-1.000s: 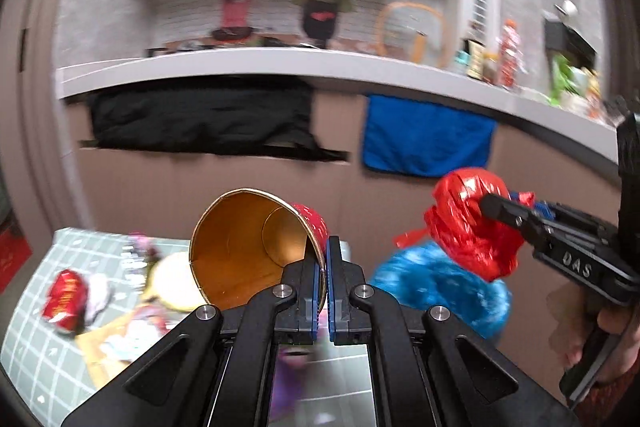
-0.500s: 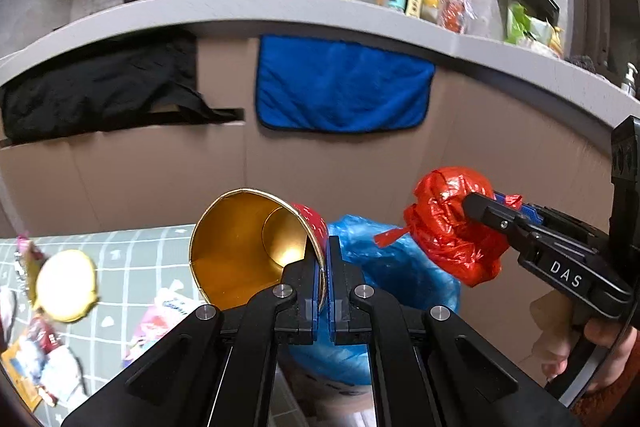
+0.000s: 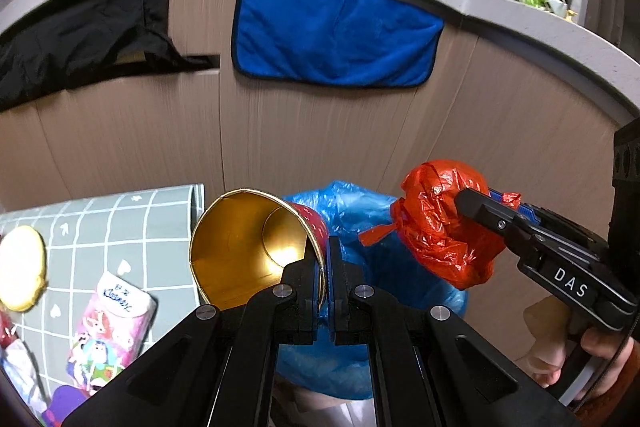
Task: Collect trash
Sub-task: 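Carry the red cup and red bag over the blue-lined bin and release both, then grasp the pink Kleenex tissue pack with the right gripper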
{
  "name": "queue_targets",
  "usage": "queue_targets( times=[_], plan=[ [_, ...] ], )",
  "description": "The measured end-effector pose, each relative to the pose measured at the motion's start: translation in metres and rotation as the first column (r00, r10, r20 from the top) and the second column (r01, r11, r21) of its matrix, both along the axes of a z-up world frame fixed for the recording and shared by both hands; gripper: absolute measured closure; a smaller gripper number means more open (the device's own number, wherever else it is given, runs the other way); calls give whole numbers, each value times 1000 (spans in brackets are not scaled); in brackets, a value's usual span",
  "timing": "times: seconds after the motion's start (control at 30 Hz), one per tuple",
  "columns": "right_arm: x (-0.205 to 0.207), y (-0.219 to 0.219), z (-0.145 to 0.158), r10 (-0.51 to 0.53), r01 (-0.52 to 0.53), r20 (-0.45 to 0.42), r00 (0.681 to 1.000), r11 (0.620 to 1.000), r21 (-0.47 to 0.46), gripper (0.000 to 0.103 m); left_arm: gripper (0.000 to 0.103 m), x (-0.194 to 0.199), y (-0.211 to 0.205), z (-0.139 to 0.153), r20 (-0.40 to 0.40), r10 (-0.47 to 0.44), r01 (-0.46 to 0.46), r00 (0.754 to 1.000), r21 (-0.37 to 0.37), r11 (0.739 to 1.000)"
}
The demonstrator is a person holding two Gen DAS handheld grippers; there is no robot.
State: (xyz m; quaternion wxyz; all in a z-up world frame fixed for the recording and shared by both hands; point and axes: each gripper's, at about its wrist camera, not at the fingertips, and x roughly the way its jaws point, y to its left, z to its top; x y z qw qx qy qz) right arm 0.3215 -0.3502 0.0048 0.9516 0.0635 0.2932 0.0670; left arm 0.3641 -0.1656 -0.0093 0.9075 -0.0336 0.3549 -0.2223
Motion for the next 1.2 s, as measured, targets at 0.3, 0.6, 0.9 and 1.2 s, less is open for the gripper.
queue_targets(
  times=[0.3, 0.6, 0.9, 1.2],
  plan=[
    [14, -10, -26, -17, 21, -51, 999, 997, 72, 59, 91, 21, 2, -20, -105, -23, 18, 994, -46, 999],
    [-4, -4, -14, -25, 26, -30, 999, 999, 27, 55, 75, 11, 26, 3, -109, -23, 5, 994, -157, 988],
    [-33, 25, 12, 3, -3, 27, 1000, 1000, -17, 55, 75, -25, 114, 30, -54, 139, -145, 989, -137, 980],
    [-34, 113, 5, 220, -220, -15, 975, 975, 16, 55, 75, -86, 258, 34, 31, 432, -426, 901, -112, 898]
  ],
)
